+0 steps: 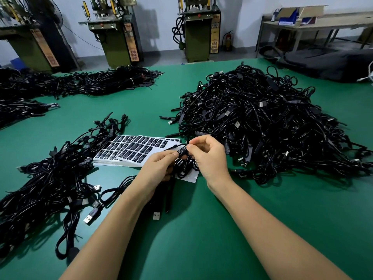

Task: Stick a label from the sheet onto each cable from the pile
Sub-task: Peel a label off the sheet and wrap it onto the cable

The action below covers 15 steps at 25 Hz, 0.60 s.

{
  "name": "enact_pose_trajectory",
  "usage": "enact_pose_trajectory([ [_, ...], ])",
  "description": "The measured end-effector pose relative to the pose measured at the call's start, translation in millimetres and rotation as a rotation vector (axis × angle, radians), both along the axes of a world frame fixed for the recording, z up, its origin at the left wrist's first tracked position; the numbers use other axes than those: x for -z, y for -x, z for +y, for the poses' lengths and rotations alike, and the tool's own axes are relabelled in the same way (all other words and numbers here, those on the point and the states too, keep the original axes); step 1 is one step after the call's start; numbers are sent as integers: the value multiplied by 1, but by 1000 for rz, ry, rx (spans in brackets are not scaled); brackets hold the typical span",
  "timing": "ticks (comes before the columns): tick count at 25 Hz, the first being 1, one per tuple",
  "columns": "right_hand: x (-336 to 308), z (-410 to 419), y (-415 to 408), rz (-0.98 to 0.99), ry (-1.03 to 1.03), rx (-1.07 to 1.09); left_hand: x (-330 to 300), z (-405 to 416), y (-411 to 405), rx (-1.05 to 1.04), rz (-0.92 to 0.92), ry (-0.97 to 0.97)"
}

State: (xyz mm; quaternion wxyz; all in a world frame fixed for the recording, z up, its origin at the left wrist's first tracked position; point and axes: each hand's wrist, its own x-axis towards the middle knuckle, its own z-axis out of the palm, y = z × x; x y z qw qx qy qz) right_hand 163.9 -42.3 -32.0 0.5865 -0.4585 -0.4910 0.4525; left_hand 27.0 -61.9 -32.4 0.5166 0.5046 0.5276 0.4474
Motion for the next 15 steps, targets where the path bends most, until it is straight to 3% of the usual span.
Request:
enact_pose_trajectory([
  [7, 1, -1, 0, 43, -27, -21, 1, -5, -8, -66, 82, -61],
  [15, 2, 3, 0, 19, -19, -16, 2, -1, -5, -87, 30, -32],
])
